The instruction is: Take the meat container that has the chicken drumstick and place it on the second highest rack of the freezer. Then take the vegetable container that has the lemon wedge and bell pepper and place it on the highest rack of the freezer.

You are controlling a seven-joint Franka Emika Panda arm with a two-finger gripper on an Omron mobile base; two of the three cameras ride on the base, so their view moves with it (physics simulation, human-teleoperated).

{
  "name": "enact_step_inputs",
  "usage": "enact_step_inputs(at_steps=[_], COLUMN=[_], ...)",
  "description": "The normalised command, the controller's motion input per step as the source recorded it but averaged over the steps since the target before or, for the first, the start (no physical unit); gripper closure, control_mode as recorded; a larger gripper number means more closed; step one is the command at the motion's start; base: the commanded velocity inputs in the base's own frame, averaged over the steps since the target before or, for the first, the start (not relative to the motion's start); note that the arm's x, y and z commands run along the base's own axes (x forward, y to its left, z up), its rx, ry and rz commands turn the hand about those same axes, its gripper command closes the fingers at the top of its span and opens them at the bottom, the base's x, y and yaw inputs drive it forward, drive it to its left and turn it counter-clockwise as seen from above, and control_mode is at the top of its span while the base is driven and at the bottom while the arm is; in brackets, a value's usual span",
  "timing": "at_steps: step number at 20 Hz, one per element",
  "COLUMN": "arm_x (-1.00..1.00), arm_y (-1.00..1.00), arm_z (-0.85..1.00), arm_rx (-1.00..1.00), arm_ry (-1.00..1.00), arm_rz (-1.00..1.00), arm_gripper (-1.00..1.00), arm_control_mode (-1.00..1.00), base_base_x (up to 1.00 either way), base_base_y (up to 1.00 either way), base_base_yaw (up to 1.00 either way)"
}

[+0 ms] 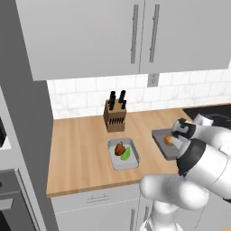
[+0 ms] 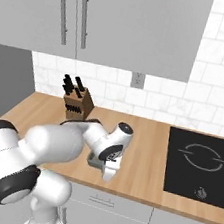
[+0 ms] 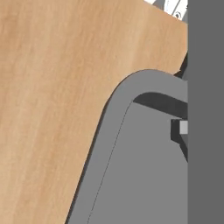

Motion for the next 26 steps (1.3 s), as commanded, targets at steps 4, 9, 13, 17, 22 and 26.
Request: enact_step_inputs(at_steps=[4, 9, 13, 17, 22, 26], arm_x=[-0.51, -0.73, -0.68, -0.37, -0.06, 0.09], arm_y=[0.00, 0.00, 0.00, 0.00, 0.00, 0.07], arm_z=[0.38, 0.74, 0.99, 1.00, 1.00, 1.00], arm_rx=[-0.08, -0.20, -0.19, -0.05, 0.00, 0.00], arm_ry=[-0.08, -0.23, -0.32, -0.28, -0.16, -0.01], arm_rz=[0.14, 0.38, 0.51, 0.52, 0.54, 0.55], arm_gripper=[1.00, 1.00, 1.00, 1.00, 1.00, 1.00], arm_control_mode=[-1.00, -1.00, -1.00, -1.00, -1.00, -1.00], base_base_x=[0.00, 0.00, 0.00, 0.00, 0.00, 0.00], base_base_y=[0.00, 0.00, 0.00, 0.00, 0.00, 0.00], base_base_yaw=[0.00, 0.00, 0.00, 0.00, 0.00, 0.00])
